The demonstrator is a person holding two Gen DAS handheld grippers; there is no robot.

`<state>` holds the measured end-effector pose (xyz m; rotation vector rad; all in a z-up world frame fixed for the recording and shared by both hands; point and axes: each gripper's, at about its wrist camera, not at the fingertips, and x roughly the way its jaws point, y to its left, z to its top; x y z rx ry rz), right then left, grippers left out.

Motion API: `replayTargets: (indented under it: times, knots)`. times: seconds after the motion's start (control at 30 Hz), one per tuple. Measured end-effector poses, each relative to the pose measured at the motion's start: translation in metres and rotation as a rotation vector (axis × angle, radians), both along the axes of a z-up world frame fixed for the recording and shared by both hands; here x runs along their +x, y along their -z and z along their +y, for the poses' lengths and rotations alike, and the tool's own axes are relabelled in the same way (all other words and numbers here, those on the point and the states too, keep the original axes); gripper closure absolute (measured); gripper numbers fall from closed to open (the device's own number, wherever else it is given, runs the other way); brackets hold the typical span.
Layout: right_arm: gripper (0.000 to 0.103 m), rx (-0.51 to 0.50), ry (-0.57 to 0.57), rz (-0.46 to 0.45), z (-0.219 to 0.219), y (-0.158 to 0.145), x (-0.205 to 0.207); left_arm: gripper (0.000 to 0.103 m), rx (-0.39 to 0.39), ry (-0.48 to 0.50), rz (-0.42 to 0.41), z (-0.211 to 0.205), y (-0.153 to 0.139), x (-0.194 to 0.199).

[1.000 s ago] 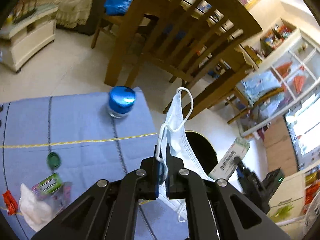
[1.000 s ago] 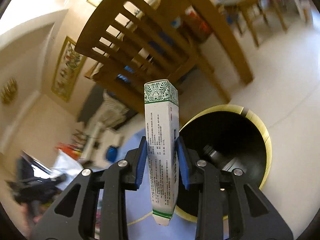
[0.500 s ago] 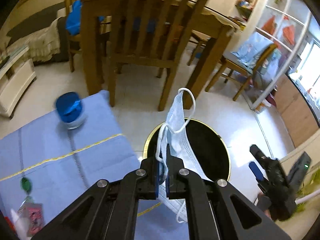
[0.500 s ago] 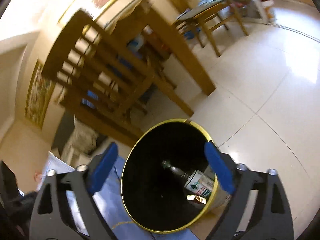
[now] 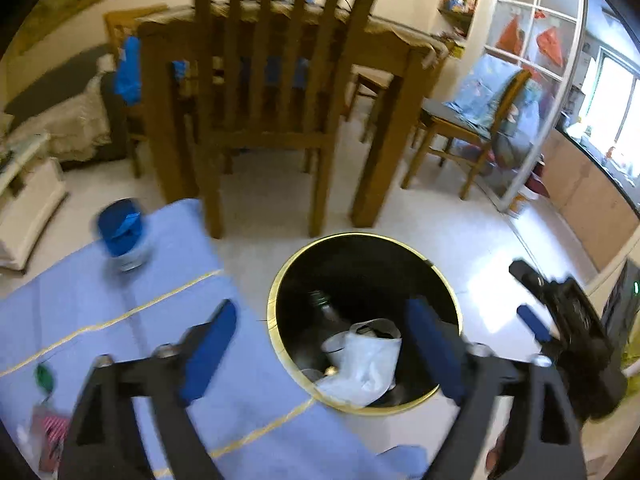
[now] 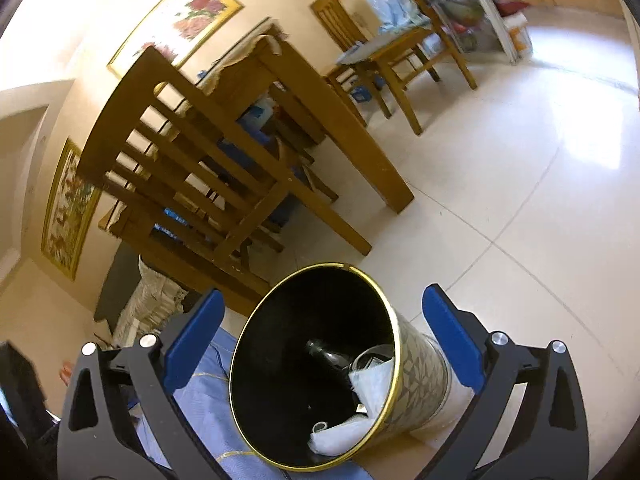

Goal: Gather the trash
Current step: 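Return to the table and grasp the green-banded paper cup with the right tool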

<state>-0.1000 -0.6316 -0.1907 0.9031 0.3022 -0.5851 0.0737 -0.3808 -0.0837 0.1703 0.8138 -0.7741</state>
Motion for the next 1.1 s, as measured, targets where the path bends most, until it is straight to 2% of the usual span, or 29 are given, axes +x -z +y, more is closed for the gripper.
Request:
replayTargets:
  times: [0.07, 0.13, 0.2, 0.3, 0.4, 0.47, 0.53, 0.63, 0.7, 0.83, 0.97, 1.1]
  knots:
    - [0.005, -0.045, -0.021, 0.017, 0.009, -0.008, 0.008, 0.009, 0.013, -0.009, -0.019, 0.026, -0.004, -0.018]
    - [0.005, -0.094, -0.072, 0.036, 0.023, -0.016, 0.02, 0.006, 0.036, -0.039, -0.071, 0.062, -0.008, -0.041]
    - [0.005, -0.122, -0.15, 0.051, 0.039, -0.02, 0.034, 0.006, 0.062, -0.063, -0.118, 0.092, -0.01, -0.057]
    - [0.005, -0.158, -0.336, 0.067, 0.082, -0.028, 0.059, 0.006, 0.103, -0.121, -0.179, 0.149, -0.009, -0.079]
    - [0.005, -0.249, -0.606, 0.057, 0.159, -0.041, 0.081, 0.006, 0.113, -0.203, -0.234, 0.211, -0.011, -0.093]
    - [0.005, -0.277, -0.935, 0.024, 0.229, -0.042, 0.099, 0.006, 0.09, -0.264, -0.256, 0.258, -0.012, -0.097]
    - [0.005, -0.323, -1.194, 0.026, 0.285, -0.041, 0.107, 0.006, 0.067, -0.311, -0.261, 0.3, -0.011, -0.097]
    - [0.005, -0.427, -1.433, 0.098, 0.349, -0.038, 0.12, 0.006, 0.09, -0.416, -0.231, 0.351, 0.0, -0.09]
    - [0.005, -0.438, -1.513, 0.113, 0.364, -0.038, 0.127, 0.006, 0.065, -0.474, -0.183, 0.381, 0.008, -0.085]
    - [0.005, -0.344, -1.691, 0.189, 0.385, -0.03, 0.154, 0.006, 0.026, -0.557, -0.129, 0.422, 0.02, -0.084]
    - [0.005, -0.329, -1.7, 0.261, 0.39, -0.021, 0.179, 0.006, 0.008, -0.579, -0.096, 0.438, 0.028, -0.083]
    - [0.005, -0.268, -1.784, 0.288, 0.393, -0.01, 0.192, 0.006, -0.001, -0.567, -0.088, 0.438, 0.03, -0.083]
